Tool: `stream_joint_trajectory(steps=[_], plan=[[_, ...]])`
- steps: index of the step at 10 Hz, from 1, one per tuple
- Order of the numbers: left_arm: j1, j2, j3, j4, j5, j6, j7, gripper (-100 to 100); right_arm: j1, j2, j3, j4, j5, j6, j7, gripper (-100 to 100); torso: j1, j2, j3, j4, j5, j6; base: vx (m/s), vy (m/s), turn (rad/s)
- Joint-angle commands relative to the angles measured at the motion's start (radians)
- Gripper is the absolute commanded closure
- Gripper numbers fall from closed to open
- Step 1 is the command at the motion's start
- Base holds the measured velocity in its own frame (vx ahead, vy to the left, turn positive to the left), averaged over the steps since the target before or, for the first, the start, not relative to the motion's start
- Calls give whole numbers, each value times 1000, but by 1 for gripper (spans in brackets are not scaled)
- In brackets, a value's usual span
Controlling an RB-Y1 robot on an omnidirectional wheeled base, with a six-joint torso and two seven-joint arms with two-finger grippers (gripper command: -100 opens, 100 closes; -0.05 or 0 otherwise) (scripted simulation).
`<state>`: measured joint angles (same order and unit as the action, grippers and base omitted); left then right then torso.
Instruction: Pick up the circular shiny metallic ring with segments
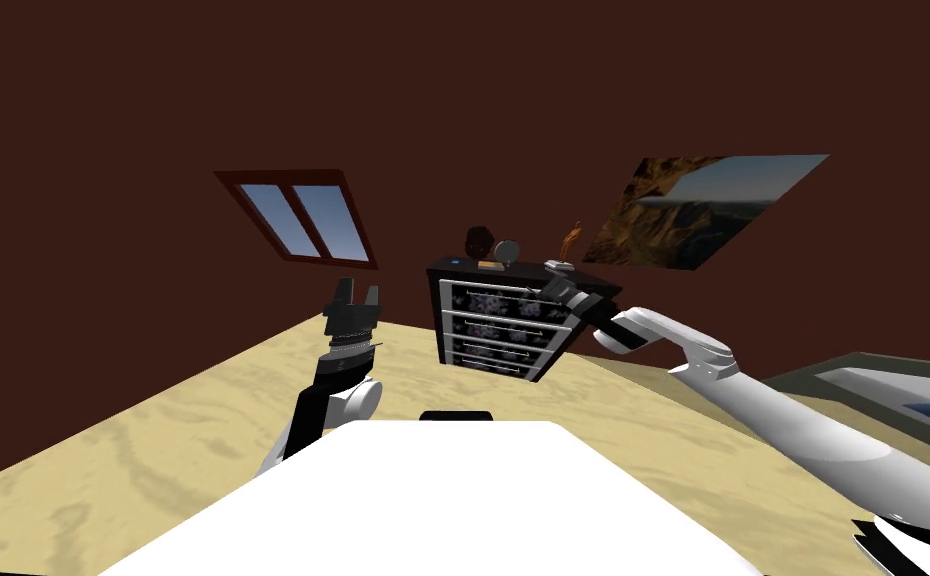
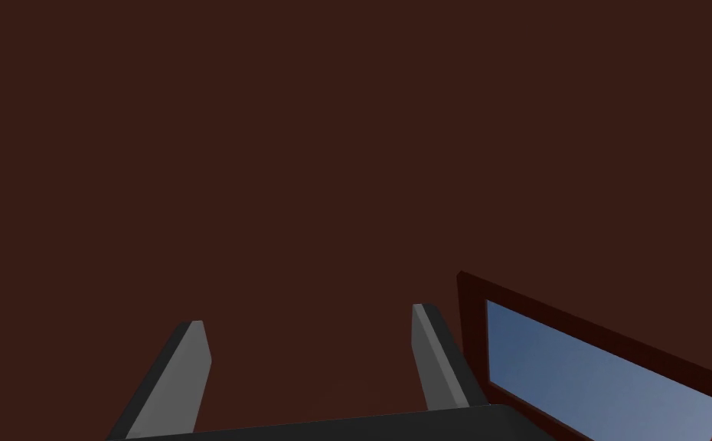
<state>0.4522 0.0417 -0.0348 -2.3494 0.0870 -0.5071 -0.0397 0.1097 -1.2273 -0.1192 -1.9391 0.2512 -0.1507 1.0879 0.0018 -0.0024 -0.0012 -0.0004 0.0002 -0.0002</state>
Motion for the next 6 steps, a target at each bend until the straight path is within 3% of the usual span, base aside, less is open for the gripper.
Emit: stream_joint_trajectory(steps=[1,2,4,5,6], plan=[[0,0,0,0,0,0,0,0,-5,-50,2,18,9,1,24,-100,0,0,0,0,0,0,33,26,64],[0,0,0,0,0,0,0,0,-18,-79,11,60,28,-2,65,-100,0,0,0,0,0,1,55,36,137],[0,0,0,0,0,0,0,0,-18,-119,11,60,28,-2,65,-100,0,-1,-1,0,0,1,32,22,13],[0,0,0,0,0,0,0,0,-29,-158,22,102,46,-8,104,-100,-1,0,0,0,0,1,44,25,129],[0,0,0,0,0,0,0,0,-29,-187,22,102,46,-8,104,-100,0,-1,0,0,0,0,46,19,63]])
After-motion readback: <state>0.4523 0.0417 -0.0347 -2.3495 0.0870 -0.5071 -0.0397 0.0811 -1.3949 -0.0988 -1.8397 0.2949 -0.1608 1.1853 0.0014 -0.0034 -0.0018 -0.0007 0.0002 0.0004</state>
